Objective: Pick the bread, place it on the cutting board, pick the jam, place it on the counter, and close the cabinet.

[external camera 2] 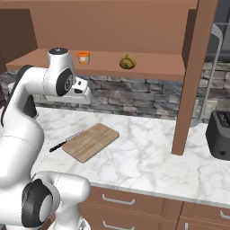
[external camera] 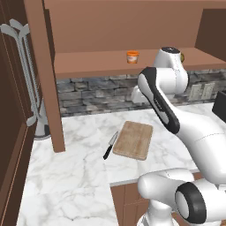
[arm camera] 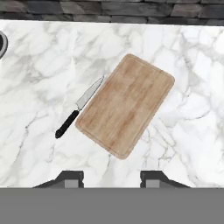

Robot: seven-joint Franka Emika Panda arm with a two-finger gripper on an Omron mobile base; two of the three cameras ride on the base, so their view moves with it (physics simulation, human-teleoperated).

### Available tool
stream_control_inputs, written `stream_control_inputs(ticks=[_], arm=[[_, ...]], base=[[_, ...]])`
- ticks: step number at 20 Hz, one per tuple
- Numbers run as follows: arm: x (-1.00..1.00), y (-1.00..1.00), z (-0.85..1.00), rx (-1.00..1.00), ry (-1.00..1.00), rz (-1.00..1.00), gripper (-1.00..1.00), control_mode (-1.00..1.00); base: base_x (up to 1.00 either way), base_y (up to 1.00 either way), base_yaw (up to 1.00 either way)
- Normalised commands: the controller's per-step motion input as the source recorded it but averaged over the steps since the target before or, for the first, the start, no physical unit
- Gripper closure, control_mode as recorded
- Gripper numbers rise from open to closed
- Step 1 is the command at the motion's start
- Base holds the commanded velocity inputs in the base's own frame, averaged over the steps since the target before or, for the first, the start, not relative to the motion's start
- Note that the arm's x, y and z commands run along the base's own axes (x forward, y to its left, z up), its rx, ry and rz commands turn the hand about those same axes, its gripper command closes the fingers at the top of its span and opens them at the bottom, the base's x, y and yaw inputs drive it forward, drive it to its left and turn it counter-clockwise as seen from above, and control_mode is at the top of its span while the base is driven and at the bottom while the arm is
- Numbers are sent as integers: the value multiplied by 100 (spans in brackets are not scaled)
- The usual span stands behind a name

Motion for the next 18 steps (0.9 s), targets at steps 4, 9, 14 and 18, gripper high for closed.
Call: stream_control_inputs(ticks=[4, 9, 14, 18], arm=[[-2, 0, 0, 0, -9, 0, -100, -100], [-14, 0, 0, 0, -23, 0, -100, -100], [-14, 0, 6, 0, -26, 0, -100, -100], [-5, 0, 21, 0, -22, 0, -100, -100]], base=[[0, 0, 0], [0, 0, 0], [0, 0, 0], [0, 0, 0]])
